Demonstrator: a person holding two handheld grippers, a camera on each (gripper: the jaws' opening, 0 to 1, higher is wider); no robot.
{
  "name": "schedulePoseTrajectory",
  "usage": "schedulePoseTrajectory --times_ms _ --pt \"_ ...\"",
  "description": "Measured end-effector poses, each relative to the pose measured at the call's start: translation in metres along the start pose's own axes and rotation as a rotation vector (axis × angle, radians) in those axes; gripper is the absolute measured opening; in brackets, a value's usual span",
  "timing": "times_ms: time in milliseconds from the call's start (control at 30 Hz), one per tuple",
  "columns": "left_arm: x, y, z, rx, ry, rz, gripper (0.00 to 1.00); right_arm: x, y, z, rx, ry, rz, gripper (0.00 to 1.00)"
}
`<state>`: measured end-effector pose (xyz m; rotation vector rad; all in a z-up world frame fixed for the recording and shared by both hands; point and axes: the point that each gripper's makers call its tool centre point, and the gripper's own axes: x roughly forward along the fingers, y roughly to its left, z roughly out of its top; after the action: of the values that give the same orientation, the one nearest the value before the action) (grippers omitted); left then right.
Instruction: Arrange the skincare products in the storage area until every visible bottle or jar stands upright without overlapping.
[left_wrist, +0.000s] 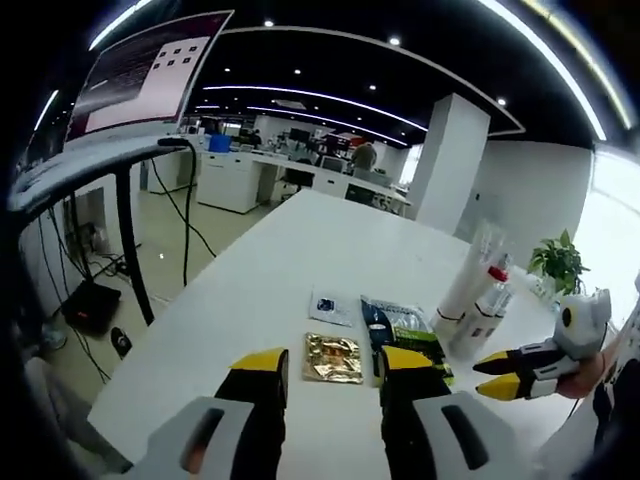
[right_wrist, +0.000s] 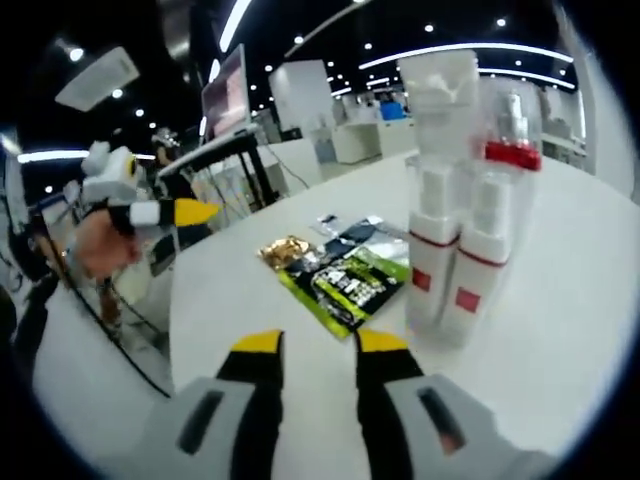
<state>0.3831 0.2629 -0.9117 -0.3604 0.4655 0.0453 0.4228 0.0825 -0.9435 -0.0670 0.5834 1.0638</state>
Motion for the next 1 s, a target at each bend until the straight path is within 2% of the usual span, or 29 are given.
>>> schedulePoseTrajectory --times_ms 300,567,900,1000 --pt "-0.008 0.01 -0.006 0.003 -0.044 0.039 0.44 -0.006 -0.009 0.003 0.006 -0.036 -0.021 0.35" --pt "-0.004 0.014 -0.011 0.05 -0.023 0.036 0.47 -0.017 -0.014 0.001 0.005 -0.074 -0.066 0.39" --pt "0.011 0.02 -0.017 0.115 -0.032 0.017 0.51 -0.034 -0.026 0.001 0.013 -0.137 -0.168 0.42" --pt "0.017 0.022 -0.016 0.115 -0.059 0.013 0.55 -0.046 -0.035 0.006 0.001 -0.185 -0.22 0.44"
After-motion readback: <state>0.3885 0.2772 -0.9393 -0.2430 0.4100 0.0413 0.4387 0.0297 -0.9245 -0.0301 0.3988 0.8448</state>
